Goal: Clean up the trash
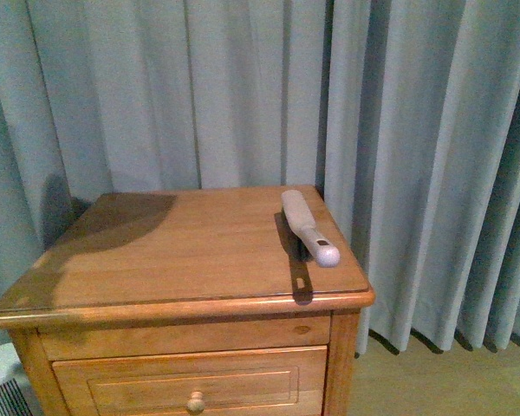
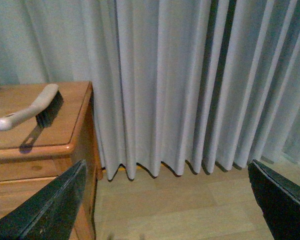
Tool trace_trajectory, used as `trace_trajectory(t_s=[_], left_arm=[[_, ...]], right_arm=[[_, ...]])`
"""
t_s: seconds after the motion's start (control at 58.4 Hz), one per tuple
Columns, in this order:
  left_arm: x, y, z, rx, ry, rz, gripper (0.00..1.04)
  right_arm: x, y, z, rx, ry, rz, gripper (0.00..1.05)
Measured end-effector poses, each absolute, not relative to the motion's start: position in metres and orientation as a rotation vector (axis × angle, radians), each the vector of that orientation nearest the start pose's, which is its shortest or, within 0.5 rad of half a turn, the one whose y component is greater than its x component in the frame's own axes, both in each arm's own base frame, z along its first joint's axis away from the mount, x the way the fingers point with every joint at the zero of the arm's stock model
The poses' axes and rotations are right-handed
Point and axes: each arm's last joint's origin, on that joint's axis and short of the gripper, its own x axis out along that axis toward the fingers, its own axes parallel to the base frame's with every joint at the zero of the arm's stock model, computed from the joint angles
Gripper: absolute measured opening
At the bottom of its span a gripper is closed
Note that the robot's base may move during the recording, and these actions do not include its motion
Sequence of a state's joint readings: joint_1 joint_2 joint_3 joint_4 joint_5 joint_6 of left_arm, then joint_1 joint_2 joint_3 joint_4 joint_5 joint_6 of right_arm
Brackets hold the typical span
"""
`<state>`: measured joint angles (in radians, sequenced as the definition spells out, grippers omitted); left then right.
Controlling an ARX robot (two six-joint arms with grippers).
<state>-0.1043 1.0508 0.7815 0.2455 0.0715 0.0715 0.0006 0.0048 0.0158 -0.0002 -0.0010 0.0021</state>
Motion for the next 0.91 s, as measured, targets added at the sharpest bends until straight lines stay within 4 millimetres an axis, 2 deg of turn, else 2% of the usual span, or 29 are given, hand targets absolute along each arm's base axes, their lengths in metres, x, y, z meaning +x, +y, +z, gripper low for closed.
trace_trajectory(t_s=[0.154, 0.342, 0.428, 0.496, 0.668, 0.822, 0.907], left_arm=[[0.216, -0.019, 0.304, 0.063, 0.035, -0.160, 0.27], [0.207, -0.015, 0.302, 0.032, 0.018, -0.143, 0.27], [0.207, -0.015, 0.303, 0.029, 0.016, -0.144, 0.27], [0.207, -0.015, 0.302, 0.028, 0.017, -0.143, 0.27], [0.207, -0.015, 0.302, 0.028, 0.018, -0.144, 0.27], [0.207, -0.015, 0.302, 0.027, 0.018, -0.146, 0.27], [0.207, -0.015, 0.302, 0.027, 0.018, -0.145, 0.27]], right_arm=[[0.097, 0.000, 0.169, 0.002, -0.011, 0.001, 0.97], [0.097, 0.000, 0.168, 0.002, -0.010, 0.000, 0.97], [0.100, 0.001, 0.168, 0.056, 0.054, -0.157, 0.97], [0.111, 0.004, 0.180, 0.085, 0.105, -0.207, 0.97], [0.154, 0.013, 0.229, 0.163, 0.208, -0.072, 0.97], [0.214, 0.037, 0.272, 0.214, 0.326, 0.064, 0.97], [0.263, 0.069, 0.290, 0.235, 0.445, 0.144, 0.97]])
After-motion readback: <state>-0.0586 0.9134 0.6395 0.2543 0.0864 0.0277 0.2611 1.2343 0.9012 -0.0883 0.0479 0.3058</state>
